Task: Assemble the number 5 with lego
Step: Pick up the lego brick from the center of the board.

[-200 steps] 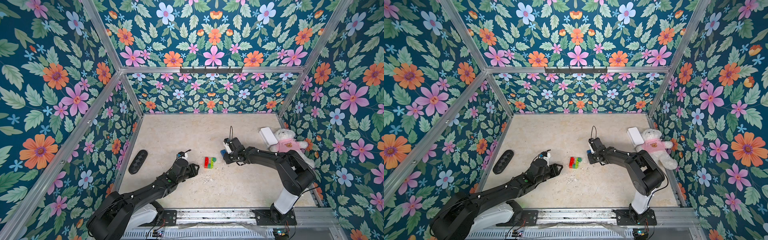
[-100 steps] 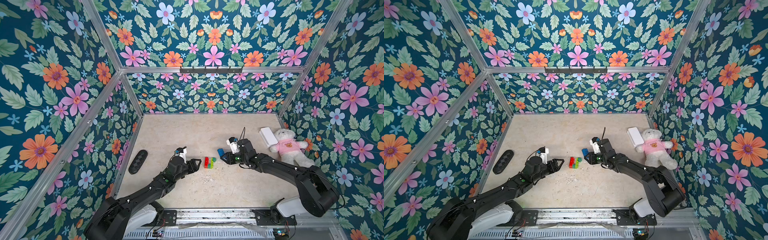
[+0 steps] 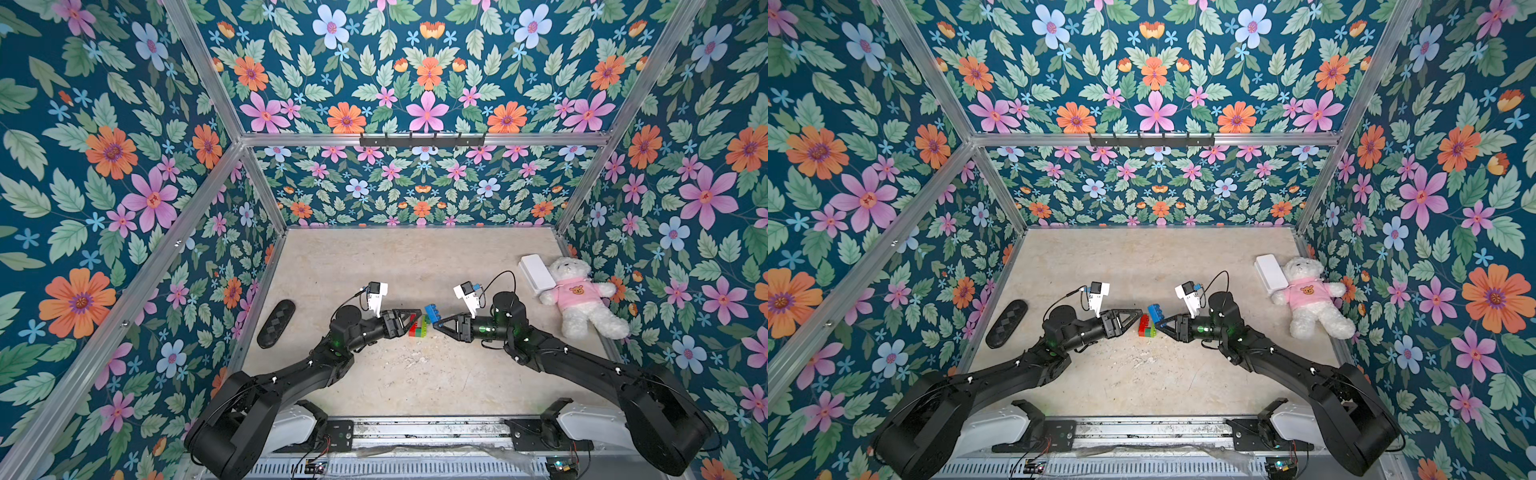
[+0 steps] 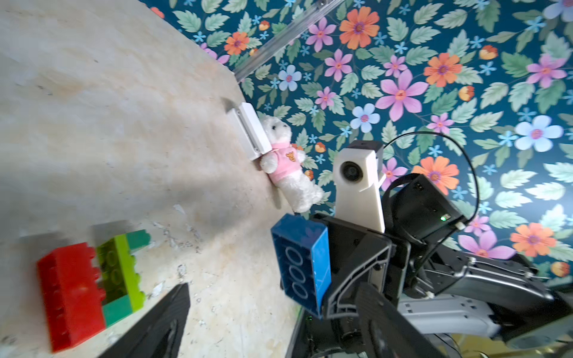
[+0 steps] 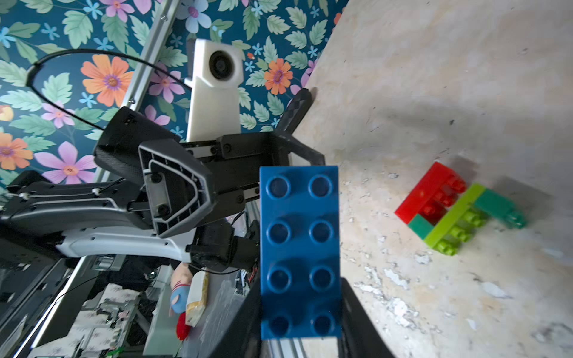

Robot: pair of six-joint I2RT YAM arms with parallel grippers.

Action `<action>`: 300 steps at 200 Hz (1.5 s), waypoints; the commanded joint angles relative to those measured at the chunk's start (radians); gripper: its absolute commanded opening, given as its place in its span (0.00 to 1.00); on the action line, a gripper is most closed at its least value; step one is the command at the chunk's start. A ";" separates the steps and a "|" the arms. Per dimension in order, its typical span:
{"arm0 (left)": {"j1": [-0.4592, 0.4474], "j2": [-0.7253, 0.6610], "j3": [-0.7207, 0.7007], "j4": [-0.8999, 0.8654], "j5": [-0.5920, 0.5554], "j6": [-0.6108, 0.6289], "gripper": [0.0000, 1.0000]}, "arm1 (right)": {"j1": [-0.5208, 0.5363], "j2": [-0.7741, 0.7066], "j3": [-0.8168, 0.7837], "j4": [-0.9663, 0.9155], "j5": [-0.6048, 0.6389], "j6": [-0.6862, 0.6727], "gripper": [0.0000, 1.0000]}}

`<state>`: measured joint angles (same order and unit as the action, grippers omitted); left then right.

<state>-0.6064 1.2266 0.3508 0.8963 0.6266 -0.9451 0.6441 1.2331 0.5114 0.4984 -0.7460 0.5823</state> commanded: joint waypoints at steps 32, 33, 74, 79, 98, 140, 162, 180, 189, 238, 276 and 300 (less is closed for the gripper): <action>-0.044 0.046 0.025 0.168 0.060 -0.026 0.85 | 0.026 -0.016 -0.028 0.176 -0.064 0.092 0.31; -0.045 0.047 0.026 0.170 0.060 -0.027 0.85 | 0.026 -0.016 -0.028 0.178 -0.066 0.093 0.31; -0.048 0.077 0.026 0.261 0.079 -0.069 0.77 | 0.041 -0.016 -0.031 0.227 -0.089 0.125 0.31; -0.049 0.081 0.027 0.275 0.081 -0.077 0.75 | 0.041 -0.016 -0.031 0.229 -0.091 0.127 0.31; -0.052 0.093 0.027 0.319 0.089 -0.096 0.72 | 0.043 -0.013 -0.036 0.260 -0.104 0.146 0.31; -0.062 0.093 0.027 0.353 0.096 -0.109 0.48 | 0.045 -0.010 -0.042 0.283 -0.110 0.162 0.31; -0.067 0.088 0.028 0.345 0.095 -0.106 0.29 | 0.046 -0.007 -0.042 0.281 -0.107 0.163 0.33; -0.068 0.089 0.026 0.343 0.092 -0.106 0.22 | 0.045 -0.011 -0.040 0.266 -0.092 0.161 0.45; -0.068 0.089 0.025 0.336 0.089 -0.105 0.20 | 0.046 -0.020 -0.036 0.234 -0.076 0.146 0.53; -0.069 0.065 0.041 0.165 0.037 -0.041 0.19 | 0.048 -0.162 0.023 -0.179 0.163 -0.024 0.62; -0.069 0.063 0.048 0.029 -0.012 0.002 0.19 | 0.142 -0.245 0.095 -0.457 0.469 -0.125 0.62; -0.068 0.078 0.045 0.023 -0.023 -0.005 0.20 | 0.256 -0.226 0.141 -0.543 0.667 -0.157 0.62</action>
<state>-0.6750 1.2953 0.3958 0.9485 0.6235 -0.9691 0.8234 0.9947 0.6151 0.1219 -0.3538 0.4980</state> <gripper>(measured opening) 0.348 0.619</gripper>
